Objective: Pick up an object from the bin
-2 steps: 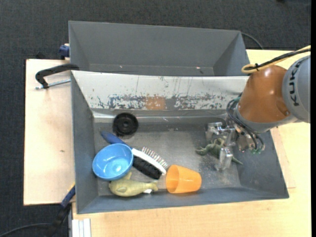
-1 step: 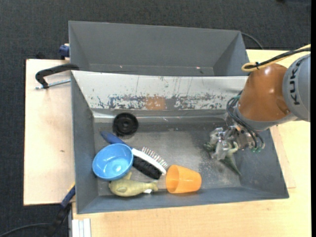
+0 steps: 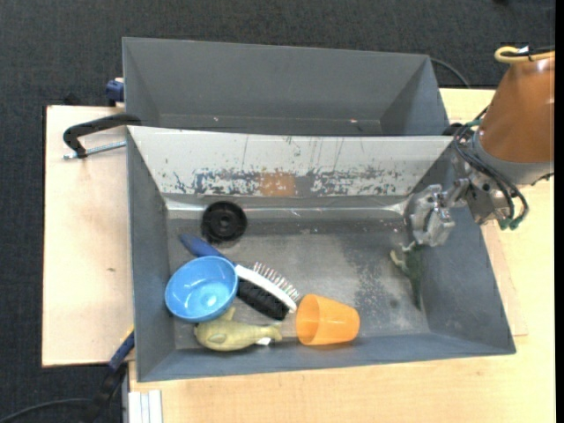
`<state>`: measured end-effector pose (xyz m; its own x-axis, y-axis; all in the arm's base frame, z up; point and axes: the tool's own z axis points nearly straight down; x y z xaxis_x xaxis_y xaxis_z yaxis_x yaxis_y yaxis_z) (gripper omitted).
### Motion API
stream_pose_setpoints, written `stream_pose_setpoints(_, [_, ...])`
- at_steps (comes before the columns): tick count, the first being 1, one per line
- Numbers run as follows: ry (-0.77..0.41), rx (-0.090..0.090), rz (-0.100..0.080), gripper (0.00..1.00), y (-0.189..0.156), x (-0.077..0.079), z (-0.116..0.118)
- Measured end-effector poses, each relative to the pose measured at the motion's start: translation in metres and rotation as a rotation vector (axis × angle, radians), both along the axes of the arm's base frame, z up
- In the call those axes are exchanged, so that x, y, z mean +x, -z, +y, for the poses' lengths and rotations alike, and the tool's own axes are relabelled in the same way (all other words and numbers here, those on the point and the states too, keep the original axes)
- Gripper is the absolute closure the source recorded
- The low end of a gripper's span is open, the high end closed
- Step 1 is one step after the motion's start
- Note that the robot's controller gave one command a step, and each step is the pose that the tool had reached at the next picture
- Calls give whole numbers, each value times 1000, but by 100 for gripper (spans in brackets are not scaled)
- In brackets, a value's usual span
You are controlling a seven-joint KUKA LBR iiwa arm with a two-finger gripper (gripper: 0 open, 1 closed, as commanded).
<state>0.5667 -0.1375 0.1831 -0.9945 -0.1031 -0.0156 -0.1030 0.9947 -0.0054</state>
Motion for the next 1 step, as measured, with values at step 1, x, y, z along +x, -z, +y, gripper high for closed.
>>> stream_pose_setpoints(1, [-1, 4, 10, 0, 5, -2, 2])
